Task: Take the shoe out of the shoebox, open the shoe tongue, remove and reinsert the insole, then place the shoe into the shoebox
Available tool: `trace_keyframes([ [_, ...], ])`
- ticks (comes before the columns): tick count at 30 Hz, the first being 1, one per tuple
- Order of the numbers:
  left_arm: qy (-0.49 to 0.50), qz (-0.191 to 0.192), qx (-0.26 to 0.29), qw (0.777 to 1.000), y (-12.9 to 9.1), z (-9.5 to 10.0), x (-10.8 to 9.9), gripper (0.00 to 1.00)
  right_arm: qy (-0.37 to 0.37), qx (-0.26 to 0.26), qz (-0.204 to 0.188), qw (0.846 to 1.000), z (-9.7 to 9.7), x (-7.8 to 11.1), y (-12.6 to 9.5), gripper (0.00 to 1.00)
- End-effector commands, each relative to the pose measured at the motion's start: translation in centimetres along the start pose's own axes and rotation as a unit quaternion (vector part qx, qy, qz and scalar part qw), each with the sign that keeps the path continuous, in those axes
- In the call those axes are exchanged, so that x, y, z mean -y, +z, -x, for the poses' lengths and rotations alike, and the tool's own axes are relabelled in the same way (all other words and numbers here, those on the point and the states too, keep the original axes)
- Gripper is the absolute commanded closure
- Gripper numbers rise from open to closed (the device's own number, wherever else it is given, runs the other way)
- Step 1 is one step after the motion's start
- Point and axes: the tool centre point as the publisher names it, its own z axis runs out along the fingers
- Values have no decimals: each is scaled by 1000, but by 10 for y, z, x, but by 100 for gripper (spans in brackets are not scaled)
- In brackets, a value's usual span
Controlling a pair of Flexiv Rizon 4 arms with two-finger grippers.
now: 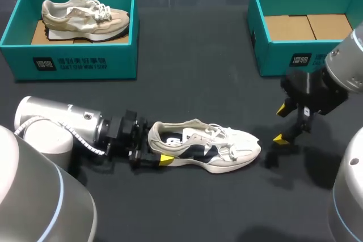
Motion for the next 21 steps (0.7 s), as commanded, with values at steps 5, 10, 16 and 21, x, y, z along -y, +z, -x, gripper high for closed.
trace_keyframes([
  [5, 0, 1, 2, 1000, 0, 0, -1, 100, 121, 89, -33, 988, -34, -47, 8, 0],
  [10, 0, 1, 2, 1000, 0, 0, -1, 100, 121, 89, -33, 988, -34, -47, 8, 0],
  [16, 0, 1, 2, 1000, 0, 0, -1, 100, 153, 120, -12, 981, -43, -60, 17, 0],
  [21, 0, 1, 2, 1000, 0, 0, -1, 100, 263, 147, -64, 951, -54, -94, 33, 0],
])
